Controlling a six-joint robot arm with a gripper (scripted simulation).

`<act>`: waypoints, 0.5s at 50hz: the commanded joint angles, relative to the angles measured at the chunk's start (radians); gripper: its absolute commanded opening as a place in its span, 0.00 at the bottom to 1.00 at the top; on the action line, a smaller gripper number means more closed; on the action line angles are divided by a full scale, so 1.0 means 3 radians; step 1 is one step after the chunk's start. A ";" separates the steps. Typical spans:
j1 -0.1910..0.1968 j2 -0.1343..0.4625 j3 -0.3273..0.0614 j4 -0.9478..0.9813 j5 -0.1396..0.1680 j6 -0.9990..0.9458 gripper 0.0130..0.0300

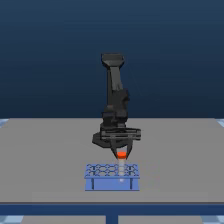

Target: Pick up the centrifuge tube on the rack

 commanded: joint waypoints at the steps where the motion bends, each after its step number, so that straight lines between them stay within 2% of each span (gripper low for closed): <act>1: 0.0000 -0.0032 -0.0022 0.0162 0.0071 -0.0199 0.00; 12: 0.0000 -0.0118 -0.0079 0.0716 0.0173 -0.0762 0.00; 25: 0.0000 -0.0189 -0.0133 0.1373 0.0244 -0.1427 0.00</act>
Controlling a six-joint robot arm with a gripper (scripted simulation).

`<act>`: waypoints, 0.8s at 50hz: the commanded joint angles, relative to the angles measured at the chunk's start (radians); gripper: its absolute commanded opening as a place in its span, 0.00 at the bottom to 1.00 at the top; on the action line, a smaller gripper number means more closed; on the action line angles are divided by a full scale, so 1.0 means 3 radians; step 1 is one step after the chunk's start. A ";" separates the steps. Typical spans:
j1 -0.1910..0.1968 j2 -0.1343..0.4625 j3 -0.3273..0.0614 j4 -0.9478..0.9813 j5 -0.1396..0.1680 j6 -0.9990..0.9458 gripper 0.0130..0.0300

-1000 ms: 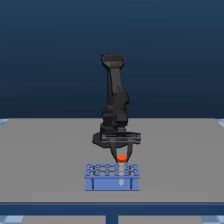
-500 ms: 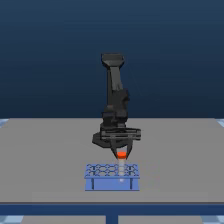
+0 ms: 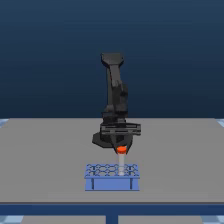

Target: Pick up the centrifuge tube on the rack

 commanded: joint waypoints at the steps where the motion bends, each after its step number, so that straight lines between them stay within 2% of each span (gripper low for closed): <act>1: 0.0000 -0.0023 -0.0020 0.0250 0.0049 -0.0322 0.00; 17: 0.0000 -0.0096 -0.0083 0.1175 0.0099 -0.1255 0.00; 40: 0.0000 -0.0173 -0.0159 0.2366 0.0107 -0.2456 0.00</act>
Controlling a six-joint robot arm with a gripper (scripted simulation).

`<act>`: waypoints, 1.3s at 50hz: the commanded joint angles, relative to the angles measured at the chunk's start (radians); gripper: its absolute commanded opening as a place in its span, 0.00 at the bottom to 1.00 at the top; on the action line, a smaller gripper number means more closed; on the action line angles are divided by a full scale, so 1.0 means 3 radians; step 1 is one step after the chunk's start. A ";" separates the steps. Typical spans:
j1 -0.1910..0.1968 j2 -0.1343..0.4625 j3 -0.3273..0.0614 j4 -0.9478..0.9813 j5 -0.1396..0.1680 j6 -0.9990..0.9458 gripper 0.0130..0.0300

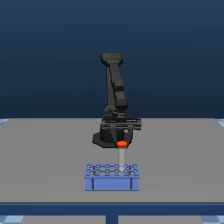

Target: Pick up the centrifuge tube on the rack

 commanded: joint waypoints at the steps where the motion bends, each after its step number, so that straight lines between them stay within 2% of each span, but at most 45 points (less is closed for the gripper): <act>1: 0.0000 -0.0015 -0.0018 0.0252 0.0000 -0.0328 0.00; 19: 0.0000 -0.0074 -0.0085 0.1177 -0.0033 -0.1261 0.00; 37: 0.0000 -0.0146 -0.0181 0.2126 -0.0121 -0.2221 0.00; 65: 0.0000 -0.0210 -0.0284 0.2776 -0.0240 -0.2881 0.00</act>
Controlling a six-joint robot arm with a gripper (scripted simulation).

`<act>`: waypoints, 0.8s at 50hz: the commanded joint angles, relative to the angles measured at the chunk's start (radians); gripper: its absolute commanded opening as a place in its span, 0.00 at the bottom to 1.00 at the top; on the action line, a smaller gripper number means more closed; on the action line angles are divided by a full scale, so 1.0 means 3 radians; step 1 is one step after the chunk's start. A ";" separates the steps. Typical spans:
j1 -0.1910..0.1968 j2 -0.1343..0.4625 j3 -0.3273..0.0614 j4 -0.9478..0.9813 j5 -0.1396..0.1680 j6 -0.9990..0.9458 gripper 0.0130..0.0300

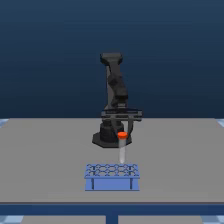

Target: Pick up the centrifuge tube on the rack

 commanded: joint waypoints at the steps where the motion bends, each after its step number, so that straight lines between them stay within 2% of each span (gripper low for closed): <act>1: 0.0000 -0.0007 -0.0013 0.0062 -0.0029 -0.0097 0.00; 40: 0.0000 -0.0013 -0.0022 0.0107 -0.0040 -0.0143 0.00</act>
